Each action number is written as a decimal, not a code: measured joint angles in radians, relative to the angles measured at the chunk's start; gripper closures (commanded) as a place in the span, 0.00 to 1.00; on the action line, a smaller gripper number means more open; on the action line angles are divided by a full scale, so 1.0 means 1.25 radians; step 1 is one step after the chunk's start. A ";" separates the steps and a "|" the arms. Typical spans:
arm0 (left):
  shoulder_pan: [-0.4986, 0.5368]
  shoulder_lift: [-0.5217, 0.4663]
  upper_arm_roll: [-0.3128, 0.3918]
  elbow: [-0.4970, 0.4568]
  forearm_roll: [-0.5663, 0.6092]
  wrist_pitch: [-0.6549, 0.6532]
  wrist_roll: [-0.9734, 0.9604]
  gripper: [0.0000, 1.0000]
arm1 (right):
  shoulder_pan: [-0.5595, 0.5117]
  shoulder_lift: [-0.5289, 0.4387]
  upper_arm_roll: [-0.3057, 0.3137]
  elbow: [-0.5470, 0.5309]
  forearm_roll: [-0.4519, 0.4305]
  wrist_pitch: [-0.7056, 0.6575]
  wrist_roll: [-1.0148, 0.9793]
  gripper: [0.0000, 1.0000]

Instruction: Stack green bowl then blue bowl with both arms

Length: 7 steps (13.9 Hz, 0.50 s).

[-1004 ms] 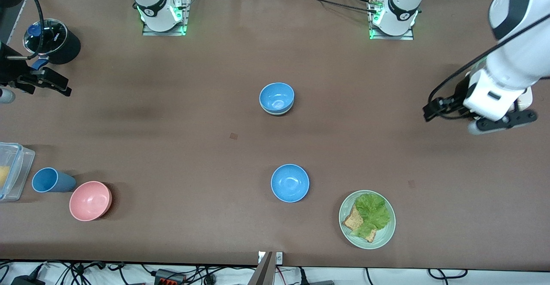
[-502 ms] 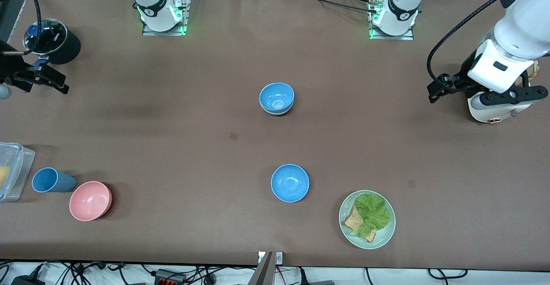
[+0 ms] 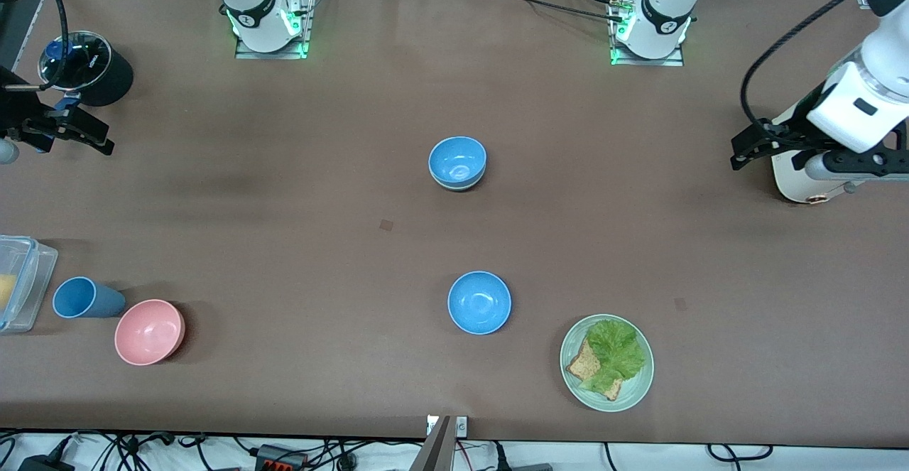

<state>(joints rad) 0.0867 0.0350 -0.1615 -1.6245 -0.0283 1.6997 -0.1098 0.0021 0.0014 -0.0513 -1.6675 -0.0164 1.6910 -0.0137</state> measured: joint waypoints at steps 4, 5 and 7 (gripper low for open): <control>-0.007 -0.001 0.000 0.000 -0.010 -0.034 0.000 0.00 | 0.000 0.000 0.000 0.000 0.000 -0.002 0.000 0.00; -0.008 0.000 0.000 0.000 -0.010 -0.035 0.000 0.00 | 0.000 0.000 0.000 0.000 0.000 -0.004 -0.001 0.00; -0.009 0.003 0.000 0.001 -0.010 -0.035 0.000 0.00 | 0.000 0.000 0.000 0.000 0.000 -0.005 -0.001 0.00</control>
<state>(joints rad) 0.0759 0.0382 -0.1614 -1.6238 -0.0411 1.6564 -0.1097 0.0021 0.0016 -0.0513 -1.6675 -0.0164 1.6848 -0.0145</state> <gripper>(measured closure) 0.000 0.000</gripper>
